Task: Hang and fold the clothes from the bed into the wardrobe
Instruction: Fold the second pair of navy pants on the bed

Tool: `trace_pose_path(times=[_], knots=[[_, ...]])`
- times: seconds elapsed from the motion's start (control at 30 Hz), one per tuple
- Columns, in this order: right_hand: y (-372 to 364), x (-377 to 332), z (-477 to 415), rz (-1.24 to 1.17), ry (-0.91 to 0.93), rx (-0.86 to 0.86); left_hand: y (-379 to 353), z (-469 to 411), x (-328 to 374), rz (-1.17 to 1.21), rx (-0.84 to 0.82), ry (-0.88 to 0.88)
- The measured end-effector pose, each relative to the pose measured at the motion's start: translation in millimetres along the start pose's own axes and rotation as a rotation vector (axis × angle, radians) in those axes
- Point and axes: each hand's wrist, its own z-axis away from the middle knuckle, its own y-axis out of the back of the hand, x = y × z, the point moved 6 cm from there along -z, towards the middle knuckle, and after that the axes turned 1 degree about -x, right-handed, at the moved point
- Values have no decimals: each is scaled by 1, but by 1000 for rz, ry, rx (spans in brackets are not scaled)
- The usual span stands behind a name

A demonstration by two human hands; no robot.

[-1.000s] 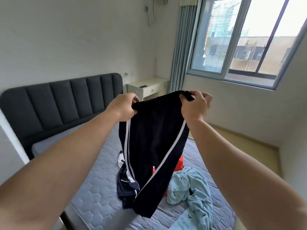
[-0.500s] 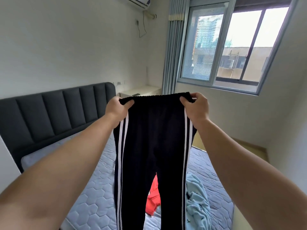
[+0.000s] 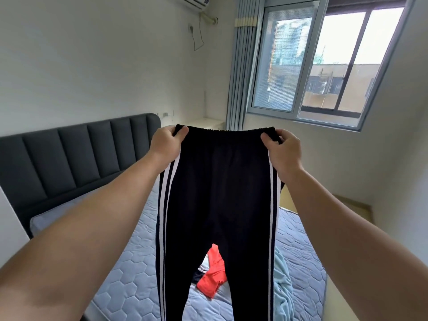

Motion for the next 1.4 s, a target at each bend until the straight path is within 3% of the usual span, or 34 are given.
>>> trace_pose_path(times=[0.13,0.27,0.37,0.5,0.73,0.9,1.2,1.3,1.4], knots=[[-6,-3,1,76,76,-91,-6,6,10,-104,-62,-139],[-9,10,-1,343,61,-270,-9,13,10,-183,-226,-218],[-15,22,4,556,68,-447,-14,20,-5,-334,-389,-188],[-30,37,18,709,66,-654,-16,24,-31,-519,-396,-167],[-36,51,24,855,74,-614,-4,32,-61,-462,-322,-123],[-51,55,55,1062,135,-673,-25,56,-81,-683,-481,-150],[-86,104,135,1024,103,-1150,-57,111,-108,-1337,-625,-251],[-91,120,158,1006,-7,-1254,-55,122,-117,-1368,-622,-194],[-92,129,171,999,-27,-1240,-49,125,-123,-1295,-557,-91]])
